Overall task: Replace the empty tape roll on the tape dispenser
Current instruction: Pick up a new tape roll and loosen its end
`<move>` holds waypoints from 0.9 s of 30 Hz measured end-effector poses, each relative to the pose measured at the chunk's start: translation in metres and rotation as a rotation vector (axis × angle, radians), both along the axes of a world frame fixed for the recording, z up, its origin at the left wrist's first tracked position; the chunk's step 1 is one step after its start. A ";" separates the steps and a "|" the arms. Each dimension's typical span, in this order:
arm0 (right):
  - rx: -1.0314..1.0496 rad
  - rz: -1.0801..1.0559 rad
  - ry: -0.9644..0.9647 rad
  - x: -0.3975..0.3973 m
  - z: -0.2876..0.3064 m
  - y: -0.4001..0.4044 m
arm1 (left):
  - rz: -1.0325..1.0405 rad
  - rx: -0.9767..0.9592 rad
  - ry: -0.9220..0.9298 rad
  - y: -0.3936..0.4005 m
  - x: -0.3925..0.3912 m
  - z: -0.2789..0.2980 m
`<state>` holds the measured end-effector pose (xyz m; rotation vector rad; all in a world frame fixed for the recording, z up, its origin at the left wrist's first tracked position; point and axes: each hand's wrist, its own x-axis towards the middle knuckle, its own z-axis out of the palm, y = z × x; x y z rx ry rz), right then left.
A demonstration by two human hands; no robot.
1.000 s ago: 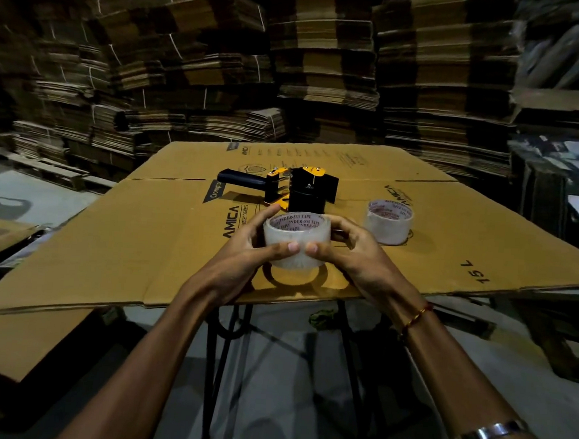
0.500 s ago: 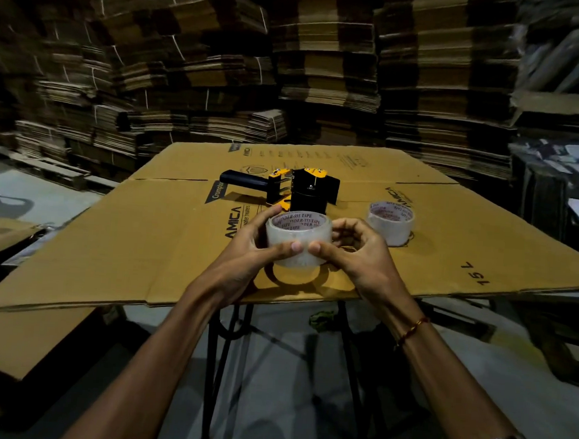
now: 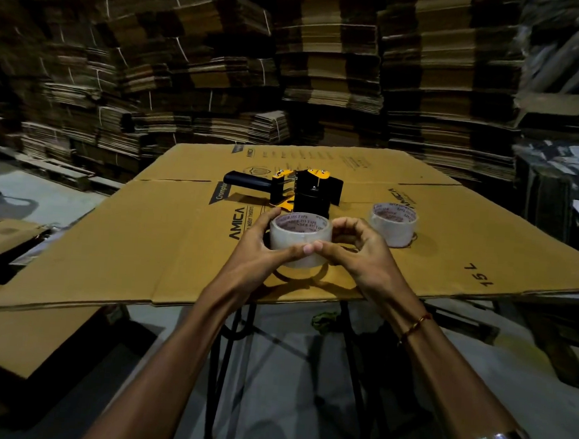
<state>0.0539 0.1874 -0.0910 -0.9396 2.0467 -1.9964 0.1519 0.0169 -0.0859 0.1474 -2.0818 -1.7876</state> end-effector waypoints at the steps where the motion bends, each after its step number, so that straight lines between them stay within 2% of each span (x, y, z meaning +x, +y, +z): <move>1: -0.007 -0.009 -0.010 0.001 0.000 0.000 | 0.008 -0.008 0.001 0.000 0.000 0.000; 5: -0.030 -0.026 0.007 0.006 -0.001 -0.002 | 0.067 -0.071 0.000 0.006 -0.003 0.001; 10: -0.013 -0.075 0.019 0.002 -0.005 -0.005 | 0.302 -0.221 -0.067 0.018 -0.013 -0.003; 13: 0.009 -0.067 -0.009 -0.002 -0.005 -0.006 | 0.273 -0.097 -0.106 0.017 -0.010 -0.001; 16: 0.070 -0.059 0.013 -0.006 -0.003 -0.004 | 0.191 0.066 -0.062 0.016 -0.002 0.002; 20: 0.169 -0.024 0.033 -0.007 0.000 -0.002 | 0.138 0.129 -0.022 0.016 0.005 0.006; 27: 0.101 -0.101 -0.022 -0.006 -0.001 -0.006 | 0.171 0.233 -0.034 0.013 0.001 0.004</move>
